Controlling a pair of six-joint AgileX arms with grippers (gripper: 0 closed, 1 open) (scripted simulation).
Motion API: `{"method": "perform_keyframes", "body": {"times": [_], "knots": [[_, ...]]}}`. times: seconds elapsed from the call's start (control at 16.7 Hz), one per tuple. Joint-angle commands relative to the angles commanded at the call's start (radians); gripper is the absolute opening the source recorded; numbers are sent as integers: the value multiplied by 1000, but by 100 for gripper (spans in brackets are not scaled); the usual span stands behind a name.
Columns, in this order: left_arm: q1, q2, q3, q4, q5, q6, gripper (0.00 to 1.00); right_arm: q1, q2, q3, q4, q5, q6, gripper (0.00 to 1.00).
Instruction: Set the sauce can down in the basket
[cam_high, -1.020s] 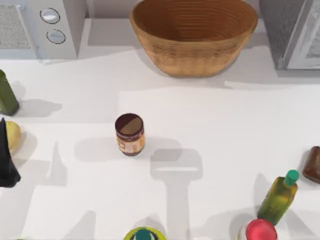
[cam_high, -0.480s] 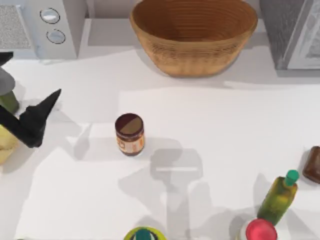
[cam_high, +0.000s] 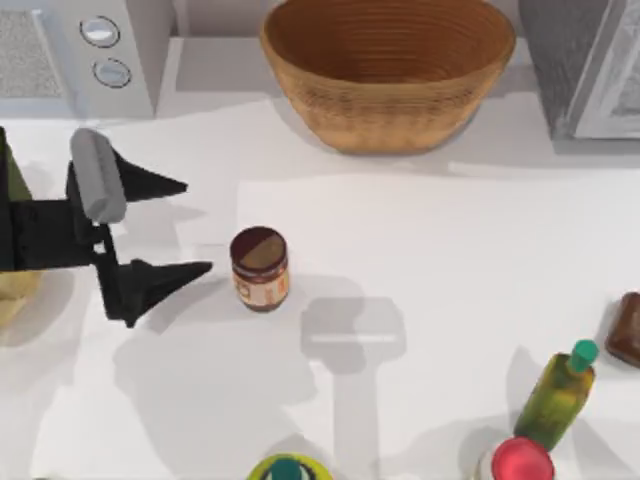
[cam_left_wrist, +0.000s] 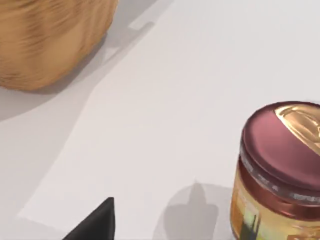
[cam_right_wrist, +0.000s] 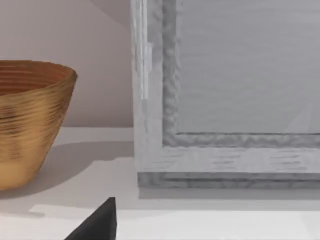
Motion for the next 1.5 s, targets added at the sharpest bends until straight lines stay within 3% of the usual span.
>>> {"method": "perform_keyframes", "body": {"times": [0.24,0.42,0.9,1.5], "knots": [[-8,236,74,-4,184,152,100,0,0,0,0,0,0,100],[-6,302,94,-10,240,204,100,0,0,0,0,0,0,100],[-12,285,68,21,235,184,100,0,0,0,0,0,0,100],[-138,307,-48,484,159,-157,100,0,0,0,0,0,0,100]]}}
